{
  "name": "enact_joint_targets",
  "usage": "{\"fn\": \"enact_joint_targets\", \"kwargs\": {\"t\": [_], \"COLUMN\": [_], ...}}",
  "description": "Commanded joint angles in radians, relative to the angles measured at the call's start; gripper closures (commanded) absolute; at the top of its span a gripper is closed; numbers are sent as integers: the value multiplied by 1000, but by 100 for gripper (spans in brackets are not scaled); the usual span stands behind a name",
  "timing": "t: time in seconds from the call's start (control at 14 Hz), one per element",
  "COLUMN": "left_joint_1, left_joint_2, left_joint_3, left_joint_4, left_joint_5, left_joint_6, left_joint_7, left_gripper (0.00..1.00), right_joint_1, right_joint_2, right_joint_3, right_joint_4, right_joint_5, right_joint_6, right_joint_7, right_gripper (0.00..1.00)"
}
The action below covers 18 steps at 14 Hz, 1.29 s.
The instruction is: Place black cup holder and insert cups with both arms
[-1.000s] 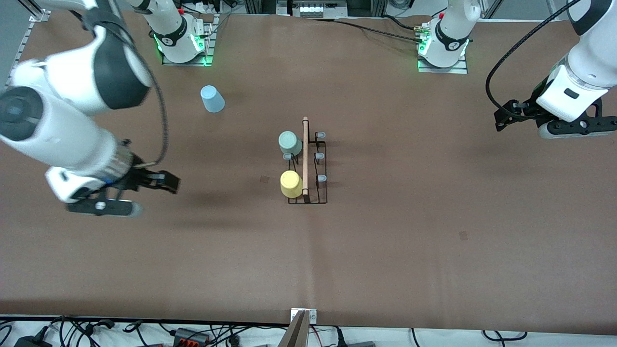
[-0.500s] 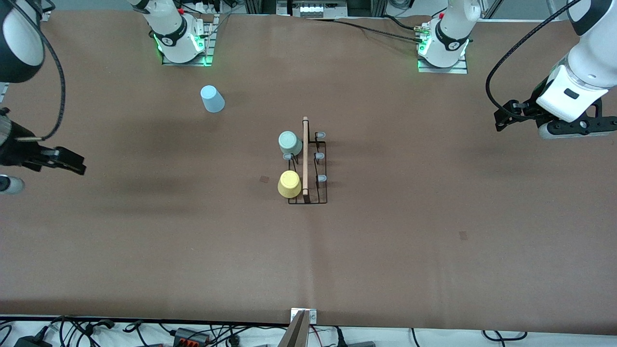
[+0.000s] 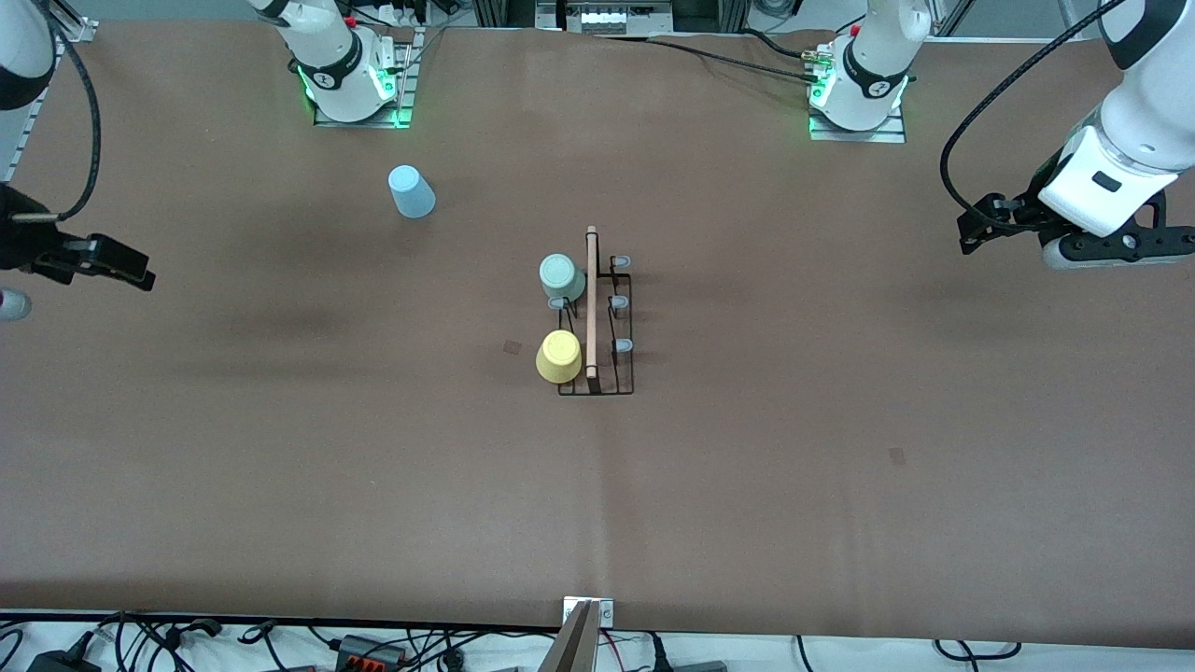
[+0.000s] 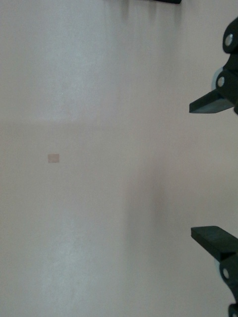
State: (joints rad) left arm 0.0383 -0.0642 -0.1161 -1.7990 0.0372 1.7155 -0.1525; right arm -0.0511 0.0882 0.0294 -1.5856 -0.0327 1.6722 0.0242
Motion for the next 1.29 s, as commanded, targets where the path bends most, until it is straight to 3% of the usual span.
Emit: {"fn": "enact_joint_targets", "kwargs": {"t": [0.0, 0.36, 0.93, 1.14, 1.21], "left_joint_1": [2, 2, 3, 11, 12], "left_joint_2": [15, 15, 14, 15, 15], "left_joint_3": [6, 7, 6, 7, 7], "left_joint_4": [30, 29, 29, 29, 29], "left_joint_5": [-7, -7, -10, -43, -43], "left_joint_6": [-22, -22, -22, -31, -33], "left_joint_7": [28, 27, 16, 16, 16], "left_gripper": [0, 0, 0, 0, 0], "right_joint_1": [-9, -13, -4, 65, 65], "right_joint_2": [-130, -90, -96, -97, -97], "right_joint_3": [6, 4, 1, -83, -85], "right_joint_4": [-169, -105, -103, -106, -108], "right_joint_5": [10, 14, 24, 25, 25], "right_joint_6": [57, 24, 30, 32, 31], "right_joint_7": [-44, -78, -76, -76, -76], "right_gripper": [0, 0, 0, 0, 0]}}
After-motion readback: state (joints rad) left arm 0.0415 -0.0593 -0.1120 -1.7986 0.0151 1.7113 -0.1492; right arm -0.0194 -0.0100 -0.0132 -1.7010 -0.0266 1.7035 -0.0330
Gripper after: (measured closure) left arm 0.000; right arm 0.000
